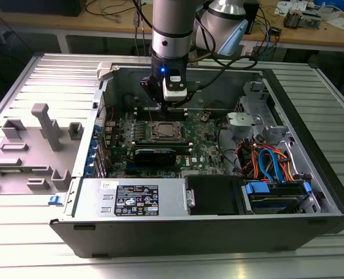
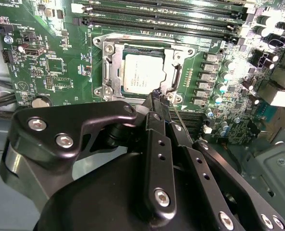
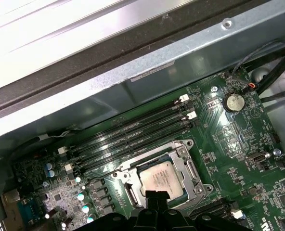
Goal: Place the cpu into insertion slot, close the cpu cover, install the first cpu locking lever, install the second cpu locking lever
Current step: 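Install the first cpu locking lever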
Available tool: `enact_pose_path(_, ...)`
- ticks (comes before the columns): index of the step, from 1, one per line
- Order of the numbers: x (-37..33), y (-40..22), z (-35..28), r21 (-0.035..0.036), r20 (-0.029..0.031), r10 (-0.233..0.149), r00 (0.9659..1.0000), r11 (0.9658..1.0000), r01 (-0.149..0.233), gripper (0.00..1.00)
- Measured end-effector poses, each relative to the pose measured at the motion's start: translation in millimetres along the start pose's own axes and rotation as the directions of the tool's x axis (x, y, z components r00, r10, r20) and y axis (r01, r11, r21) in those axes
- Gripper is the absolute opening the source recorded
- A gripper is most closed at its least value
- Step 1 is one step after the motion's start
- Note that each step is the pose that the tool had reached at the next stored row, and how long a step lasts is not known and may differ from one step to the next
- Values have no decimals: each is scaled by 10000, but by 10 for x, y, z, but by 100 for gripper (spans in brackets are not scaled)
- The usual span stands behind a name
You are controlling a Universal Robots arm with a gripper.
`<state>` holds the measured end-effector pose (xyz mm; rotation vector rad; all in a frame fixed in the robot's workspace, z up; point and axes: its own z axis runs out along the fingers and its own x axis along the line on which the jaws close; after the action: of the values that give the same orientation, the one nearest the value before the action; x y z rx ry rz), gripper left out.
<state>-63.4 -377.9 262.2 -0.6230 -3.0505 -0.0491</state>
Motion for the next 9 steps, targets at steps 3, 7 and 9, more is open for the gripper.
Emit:
enact_pose_path(3, 0, 0, 0, 1, 0, -2, 10000, 10000, 2, 11)
enact_pose_path(7, 0, 0, 0, 0, 0, -5, 10000, 10000, 5, 11)
enact_pose_path(9, 0, 0, 0, 1, -1, -14, 10000, 10000, 14, 11)
